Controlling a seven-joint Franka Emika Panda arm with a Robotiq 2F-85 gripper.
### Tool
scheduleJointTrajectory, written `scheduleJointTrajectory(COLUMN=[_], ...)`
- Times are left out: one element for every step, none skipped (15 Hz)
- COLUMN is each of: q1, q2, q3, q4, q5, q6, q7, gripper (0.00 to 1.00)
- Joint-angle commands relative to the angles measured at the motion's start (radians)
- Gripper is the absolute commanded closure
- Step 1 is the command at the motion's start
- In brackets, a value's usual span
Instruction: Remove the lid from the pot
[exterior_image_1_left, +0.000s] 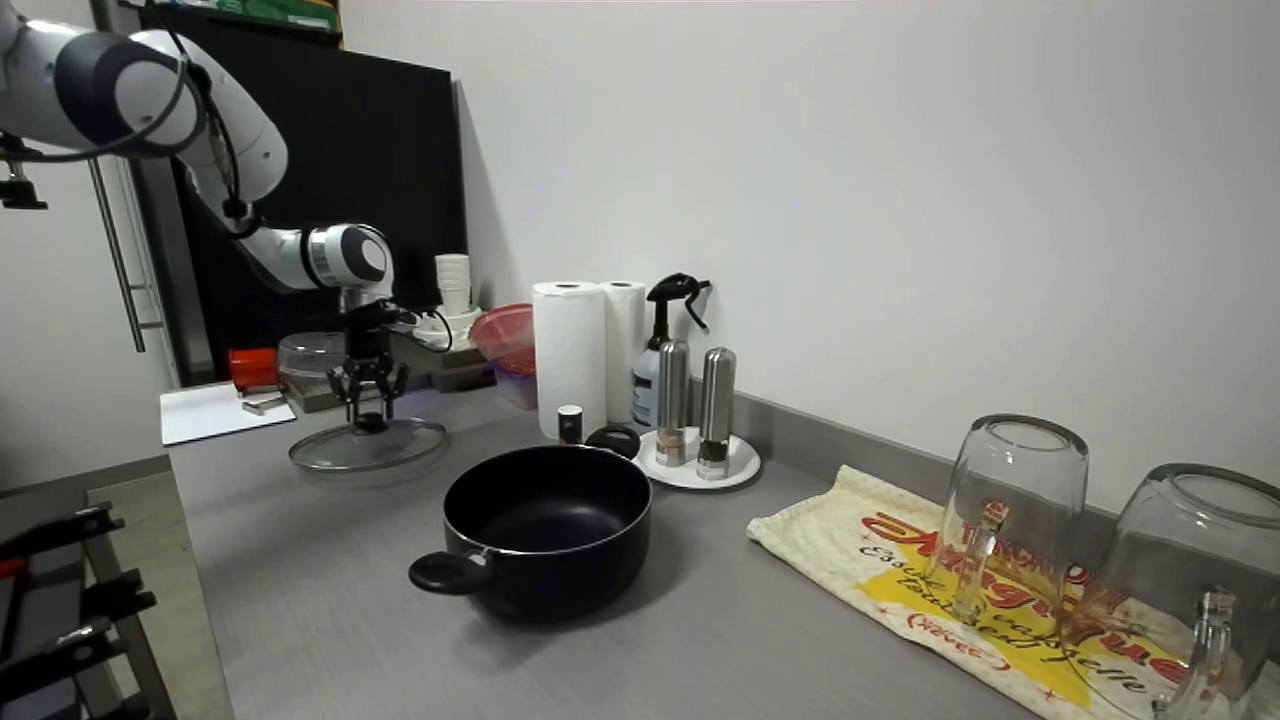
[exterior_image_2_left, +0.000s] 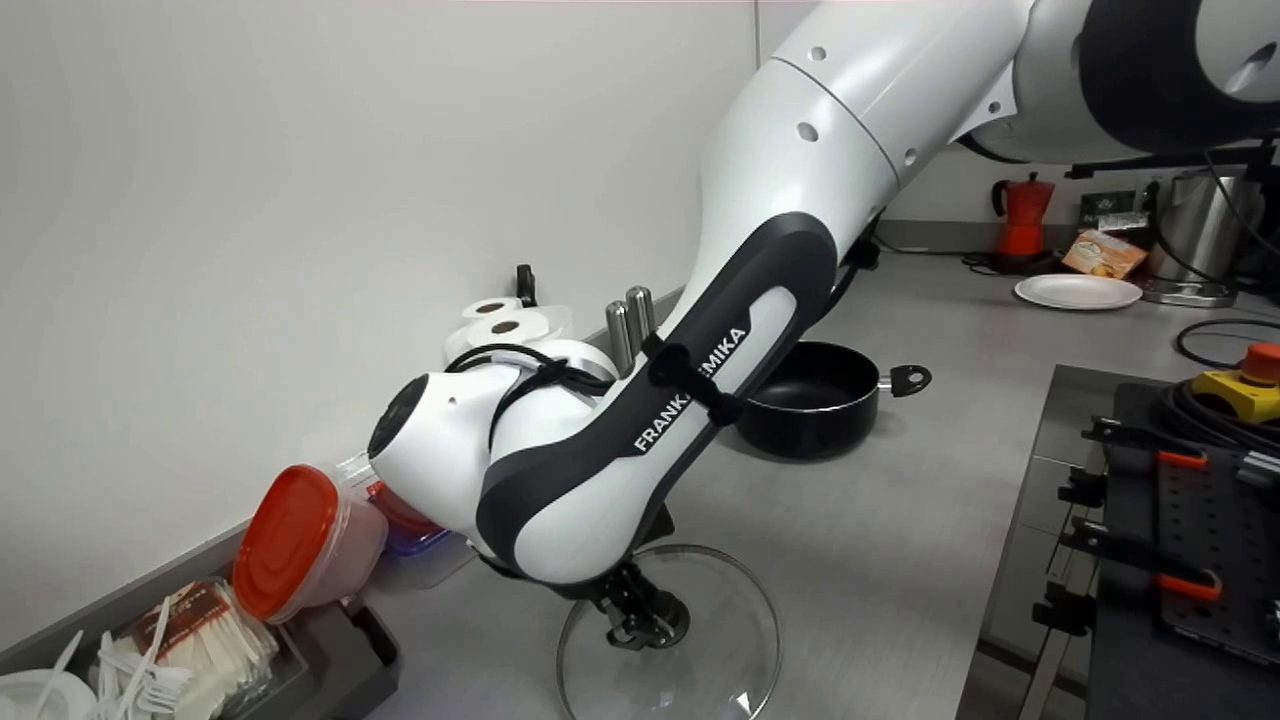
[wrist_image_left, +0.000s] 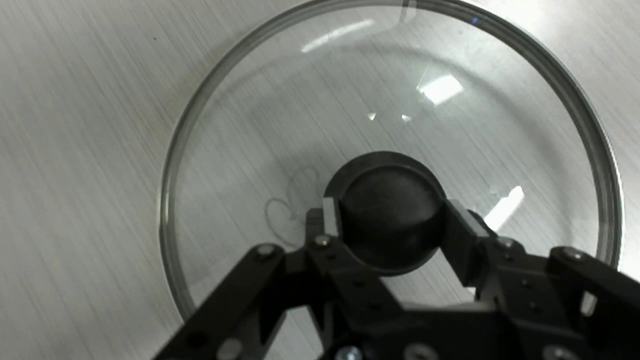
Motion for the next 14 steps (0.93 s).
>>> scheduleJointTrajectory(q1=[0.002, -0.006, -0.012, -0.018, -0.023, -0.025, -0.02, -0.024, -0.027, -0.028, -0.028, -0.03, -0.028, -0.029], q2=[0.034, 0.03, 0.033, 0.033, 0.032, 0.031, 0.023, 0.023, 0.023, 0.023, 0.023, -0.002, 0.022, 0.022], q3=[-0.005, -0.002, 0.0, 0.002, 0.003, 0.002, 0.0, 0.0, 0.0, 0.0, 0.0, -0.007, -0.001, -0.002], q4=[0.06, 0.049, 0.052, 0.052, 0.054, 0.054, 0.02, 0.02, 0.021, 0.021, 0.021, -0.007, 0.018, 0.016], q5=[0.01, 0.016, 0.024, 0.031, 0.037, 0.035, 0.019, 0.02, 0.02, 0.021, 0.021, 0.016, 0.019, 0.018], q6=[-0.012, 0.009, 0.02, 0.03, 0.027, 0.027, 0.036, 0.038, 0.04, 0.04, 0.04, 0.027, 0.038, 0.038], q7=[0.013, 0.03, 0.043, 0.056, 0.059, 0.054, 0.043, 0.043, 0.043, 0.043, 0.044, 0.049, 0.044, 0.044], gripper=[0.74, 0.74, 0.74, 0.74, 0.74, 0.74, 0.49, 0.49, 0.49, 0.49, 0.24, 0.24, 0.19, 0.37])
